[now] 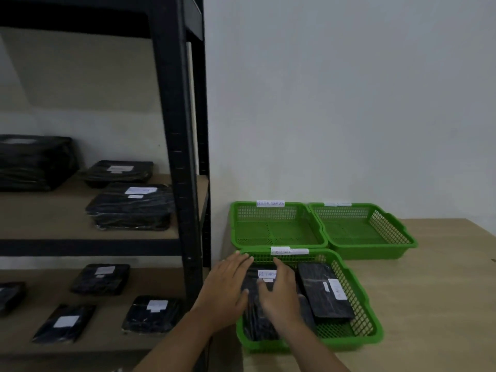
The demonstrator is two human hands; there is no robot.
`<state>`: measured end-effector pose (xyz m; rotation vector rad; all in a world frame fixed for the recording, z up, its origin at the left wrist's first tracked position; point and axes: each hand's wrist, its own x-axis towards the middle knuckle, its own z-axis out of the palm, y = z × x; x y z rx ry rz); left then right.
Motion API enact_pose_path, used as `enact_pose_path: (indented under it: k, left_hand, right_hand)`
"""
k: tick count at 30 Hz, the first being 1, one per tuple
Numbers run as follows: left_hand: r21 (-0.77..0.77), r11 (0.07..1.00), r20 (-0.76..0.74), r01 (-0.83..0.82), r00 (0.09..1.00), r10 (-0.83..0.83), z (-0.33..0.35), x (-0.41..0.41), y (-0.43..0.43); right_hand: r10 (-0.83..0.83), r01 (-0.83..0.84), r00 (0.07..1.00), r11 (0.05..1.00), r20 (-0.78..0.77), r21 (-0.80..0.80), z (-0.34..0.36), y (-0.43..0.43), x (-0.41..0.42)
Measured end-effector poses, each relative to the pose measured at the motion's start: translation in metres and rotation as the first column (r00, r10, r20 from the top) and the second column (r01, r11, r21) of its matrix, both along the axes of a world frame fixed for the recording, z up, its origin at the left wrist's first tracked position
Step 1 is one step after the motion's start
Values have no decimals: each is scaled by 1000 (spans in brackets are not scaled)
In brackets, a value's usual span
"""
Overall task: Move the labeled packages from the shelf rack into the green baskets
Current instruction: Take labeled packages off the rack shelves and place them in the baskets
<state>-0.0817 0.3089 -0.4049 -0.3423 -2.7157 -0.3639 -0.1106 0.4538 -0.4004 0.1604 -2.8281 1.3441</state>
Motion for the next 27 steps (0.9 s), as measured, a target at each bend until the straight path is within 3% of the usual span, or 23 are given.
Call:
enact_pose_path:
  k: [6,9,15,18,23,27]
  left_hand:
    - [112,994,-227,-12,973,37,49,36,-70]
    - [122,990,-275,-74,956,106,65,52,-117]
    - [103,968,-290,-230,924,250,80,66,-208]
    - [96,957,-284,-272,914,288,85,64,-245]
    - [48,927,-222,-371,901,372,82,48,-290]
    - [-15,911,-102,-411,907,408,65,39,-308]
  right_hand:
    - [160,-135,922,986,-352,94,42,-77,37]
    - [211,-174,832,977,-513,121,60,-120,51]
    - [279,-197,700,960,-658,197,77,-193,54]
    - [331,-155,674,938,-661,311,83,-220,43]
    - [358,-26,737,863,-574,505,90,-244,18]
    - [340,-69,852,827,-398,558,88,-247,10]
